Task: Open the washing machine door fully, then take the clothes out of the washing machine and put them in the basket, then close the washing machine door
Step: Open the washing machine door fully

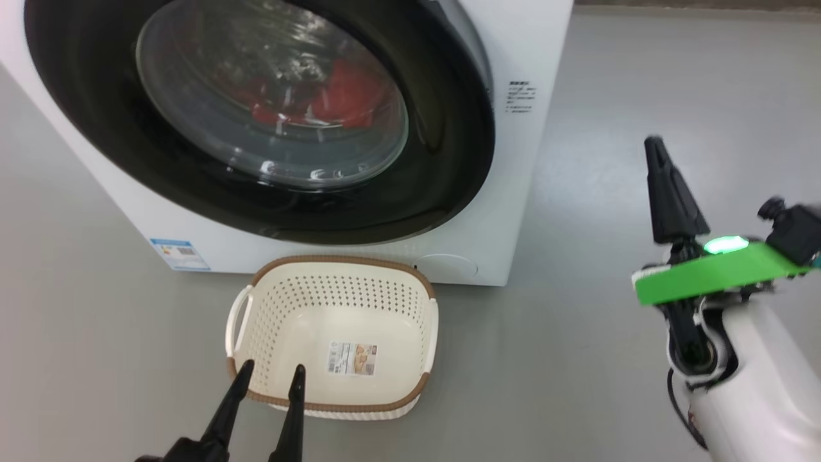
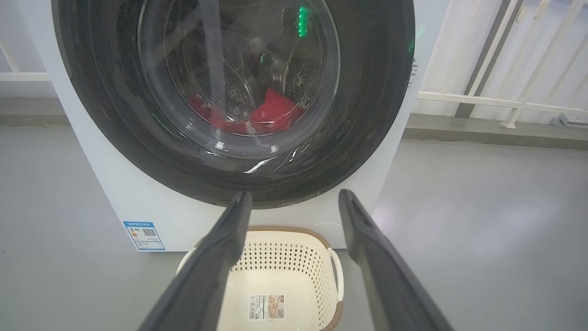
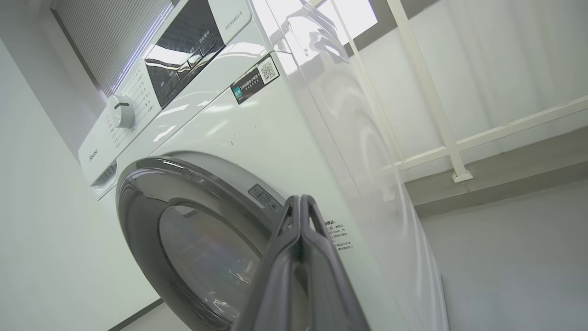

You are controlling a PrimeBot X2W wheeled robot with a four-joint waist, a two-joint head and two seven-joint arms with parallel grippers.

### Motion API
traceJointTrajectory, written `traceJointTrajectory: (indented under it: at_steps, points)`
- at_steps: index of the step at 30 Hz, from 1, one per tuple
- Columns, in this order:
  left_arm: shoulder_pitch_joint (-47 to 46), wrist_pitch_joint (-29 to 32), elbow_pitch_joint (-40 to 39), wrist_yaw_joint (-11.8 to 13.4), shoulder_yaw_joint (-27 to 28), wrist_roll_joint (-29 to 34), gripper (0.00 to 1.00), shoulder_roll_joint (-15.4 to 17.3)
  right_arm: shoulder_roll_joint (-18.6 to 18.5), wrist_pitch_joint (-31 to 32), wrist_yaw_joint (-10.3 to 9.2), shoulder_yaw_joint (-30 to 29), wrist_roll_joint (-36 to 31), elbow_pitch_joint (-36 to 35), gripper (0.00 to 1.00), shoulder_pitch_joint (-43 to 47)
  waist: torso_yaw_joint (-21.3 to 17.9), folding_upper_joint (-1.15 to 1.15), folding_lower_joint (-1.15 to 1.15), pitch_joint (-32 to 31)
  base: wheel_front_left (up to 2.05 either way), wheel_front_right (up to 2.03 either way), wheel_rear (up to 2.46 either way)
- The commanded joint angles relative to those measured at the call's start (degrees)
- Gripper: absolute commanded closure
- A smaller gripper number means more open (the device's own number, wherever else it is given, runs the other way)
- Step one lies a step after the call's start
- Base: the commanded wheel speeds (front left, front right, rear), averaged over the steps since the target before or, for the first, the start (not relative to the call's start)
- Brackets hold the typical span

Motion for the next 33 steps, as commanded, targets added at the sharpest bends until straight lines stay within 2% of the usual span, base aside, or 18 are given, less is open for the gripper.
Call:
traceJointTrajectory:
  at_steps: [1, 7, 19, 24, 33]
  points:
    - [-2.12, -0.70, -1.62, 0.40, 1.62, -0.28, 0.00, 0.16, -0.27, -0.36, -0.03, 1.43, 0.58, -1.10, 1.00, -2.32, 1.68, 0.00, 0.00, 1.63, 0.00, 0.00, 0.00]
    - [-4.48, -0.70, -1.77, 0.46, 0.14, -1.24, 0.00, 0.16, -3.38, -0.36, -0.03, 4.58, 4.64, 2.11, 1.00, -10.17, 4.69, 0.00, 0.00, 5.13, 0.00, 0.00, 0.00]
    - [-9.77, -0.70, -1.85, 0.82, -2.96, -3.62, 0.00, 0.16, -9.55, 0.09, -0.03, 14.45, 17.12, 10.72, 1.00, -24.38, 9.38, 0.00, 0.00, 12.48, 0.00, 0.00, 0.00]
    - [-11.40, -0.70, -1.78, 0.99, -4.20, -4.52, 0.00, 0.16, -11.33, 3.65, -0.03, 17.82, 25.24, 11.71, 1.00, -28.37, 10.60, 0.00, 0.00, 14.39, 0.00, 0.00, 0.00]
    - [-13.18, -0.70, -1.56, 1.07, -5.60, -5.44, 0.00, 0.16, -14.23, 13.59, -0.03, 20.36, 38.01, 11.86, 1.00, -33.36, 12.07, 0.00, 0.00, 16.57, 0.00, 0.00, 0.00]
